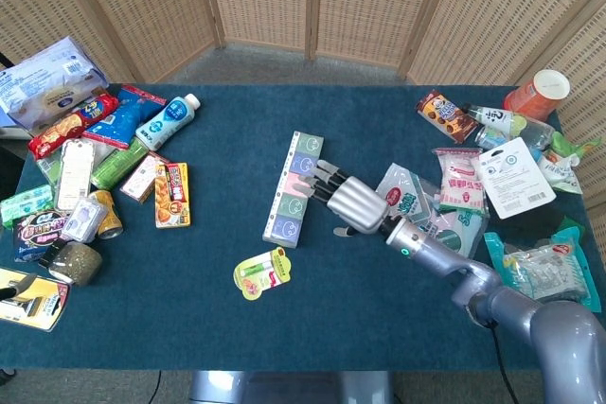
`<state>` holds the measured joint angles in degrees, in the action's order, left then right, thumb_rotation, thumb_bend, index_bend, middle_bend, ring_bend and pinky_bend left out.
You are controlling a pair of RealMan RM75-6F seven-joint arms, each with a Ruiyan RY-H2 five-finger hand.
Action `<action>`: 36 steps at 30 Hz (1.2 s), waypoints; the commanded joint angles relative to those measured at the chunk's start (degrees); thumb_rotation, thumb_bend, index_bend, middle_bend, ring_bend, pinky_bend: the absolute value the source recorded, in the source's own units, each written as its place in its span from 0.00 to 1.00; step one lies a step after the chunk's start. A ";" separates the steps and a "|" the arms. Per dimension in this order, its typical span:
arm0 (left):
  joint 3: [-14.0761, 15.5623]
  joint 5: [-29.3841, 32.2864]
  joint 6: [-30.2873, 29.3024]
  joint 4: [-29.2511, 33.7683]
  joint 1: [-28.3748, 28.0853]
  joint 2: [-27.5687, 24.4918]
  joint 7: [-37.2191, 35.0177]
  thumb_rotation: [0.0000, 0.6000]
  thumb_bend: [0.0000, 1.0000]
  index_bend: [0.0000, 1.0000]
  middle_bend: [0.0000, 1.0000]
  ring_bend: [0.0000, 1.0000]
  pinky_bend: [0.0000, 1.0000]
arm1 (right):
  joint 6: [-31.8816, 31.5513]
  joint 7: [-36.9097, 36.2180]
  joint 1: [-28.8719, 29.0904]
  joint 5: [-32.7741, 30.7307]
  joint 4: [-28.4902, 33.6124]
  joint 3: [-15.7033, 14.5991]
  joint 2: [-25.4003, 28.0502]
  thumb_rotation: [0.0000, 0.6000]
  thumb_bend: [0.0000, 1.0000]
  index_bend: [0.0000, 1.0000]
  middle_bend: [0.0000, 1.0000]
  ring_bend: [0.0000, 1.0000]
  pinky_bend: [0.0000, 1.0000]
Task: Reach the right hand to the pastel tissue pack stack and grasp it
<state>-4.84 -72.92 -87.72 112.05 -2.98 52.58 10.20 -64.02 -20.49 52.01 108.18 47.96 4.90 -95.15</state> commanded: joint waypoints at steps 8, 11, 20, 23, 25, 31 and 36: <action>-0.85 2.05 1.28 -0.80 -0.50 0.29 -0.07 1.00 0.00 0.00 0.00 0.00 0.00 | 4.61 -1.42 9.24 2.59 -9.65 -4.54 -5.46 1.00 0.00 0.00 0.00 0.00 0.00; -0.99 2.43 1.61 -1.01 -0.58 0.33 -0.28 1.00 0.00 0.00 0.00 0.00 0.00 | 6.16 -0.65 10.99 2.92 -10.83 -5.87 -6.08 1.00 0.00 0.00 0.00 0.00 0.00; -0.99 2.18 2.27 -1.04 -0.71 0.23 -0.96 1.00 0.00 0.00 0.00 0.00 0.00 | 12.30 5.40 16.08 3.97 -9.02 -9.54 -5.46 1.00 0.00 0.00 0.00 0.00 0.00; -0.97 1.78 2.08 -0.90 -0.59 0.12 -1.23 1.00 0.00 0.00 0.00 0.00 0.00 | 13.82 7.54 17.10 4.30 -7.43 -10.80 -4.74 1.00 0.00 0.00 0.00 0.00 0.00; -0.95 1.48 2.04 -0.73 -0.52 -0.02 -1.66 1.00 0.00 0.00 0.00 0.00 0.00 | 12.96 8.46 17.29 4.49 -6.64 -11.28 -4.63 1.00 0.00 0.00 0.00 0.00 0.00; -1.04 1.09 1.58 -0.57 -0.23 -0.42 -2.21 1.00 0.00 0.00 0.00 0.00 0.00 | 7.98 9.93 16.68 5.95 -8.15 -13.49 -4.39 1.00 0.05 0.49 0.53 0.18 0.33; -0.86 0.84 2.05 -0.44 -0.33 -0.39 -2.30 1.00 0.00 0.00 0.00 0.00 0.00 | 6.15 8.88 16.25 5.45 -5.66 -14.37 -2.32 1.00 0.10 0.57 0.67 0.31 0.47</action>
<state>-5.72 -72.06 -85.69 111.59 -3.29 52.18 7.91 -56.52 -11.61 68.57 113.67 41.17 -8.78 -98.62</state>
